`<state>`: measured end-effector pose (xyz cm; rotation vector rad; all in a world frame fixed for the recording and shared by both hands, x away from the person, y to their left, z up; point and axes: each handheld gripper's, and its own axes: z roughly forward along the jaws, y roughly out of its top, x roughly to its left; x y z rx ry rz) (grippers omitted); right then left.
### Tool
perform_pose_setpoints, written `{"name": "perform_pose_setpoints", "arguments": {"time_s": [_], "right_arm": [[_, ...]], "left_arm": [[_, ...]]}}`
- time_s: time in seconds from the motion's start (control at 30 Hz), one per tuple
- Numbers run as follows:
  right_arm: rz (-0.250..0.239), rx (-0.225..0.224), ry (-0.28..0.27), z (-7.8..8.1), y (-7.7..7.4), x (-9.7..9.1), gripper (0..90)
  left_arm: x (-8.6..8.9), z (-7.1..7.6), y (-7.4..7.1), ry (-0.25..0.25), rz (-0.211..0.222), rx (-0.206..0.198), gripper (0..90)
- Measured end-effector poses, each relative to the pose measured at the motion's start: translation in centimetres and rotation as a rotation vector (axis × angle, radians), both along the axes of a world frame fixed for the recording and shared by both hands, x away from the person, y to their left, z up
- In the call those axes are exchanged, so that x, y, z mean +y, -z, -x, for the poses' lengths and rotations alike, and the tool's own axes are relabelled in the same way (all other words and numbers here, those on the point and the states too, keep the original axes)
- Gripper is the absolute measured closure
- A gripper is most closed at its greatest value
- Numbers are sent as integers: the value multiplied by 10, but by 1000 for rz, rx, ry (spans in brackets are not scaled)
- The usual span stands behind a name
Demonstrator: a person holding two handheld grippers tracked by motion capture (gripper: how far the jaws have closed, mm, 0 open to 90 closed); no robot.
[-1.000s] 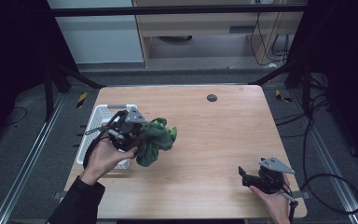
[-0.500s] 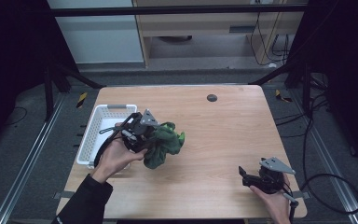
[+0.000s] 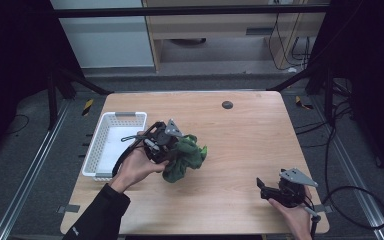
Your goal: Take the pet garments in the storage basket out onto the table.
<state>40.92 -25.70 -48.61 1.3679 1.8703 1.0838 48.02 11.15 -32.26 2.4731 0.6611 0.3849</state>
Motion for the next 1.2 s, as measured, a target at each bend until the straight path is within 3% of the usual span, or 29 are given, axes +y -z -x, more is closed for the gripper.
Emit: {"name": "perform_pose_setpoints", "arguments": {"time_s": [0.67, 1.2], "right_arm": [[-3, -8, 4, 0, -1, 0, 65], [-3, -34, 25, 1, -2, -2, 60]], "left_arm": [[-25, -10, 23, 54, -60, 42, 782], [-39, -15, 42, 90, -73, 73, 782]]}}
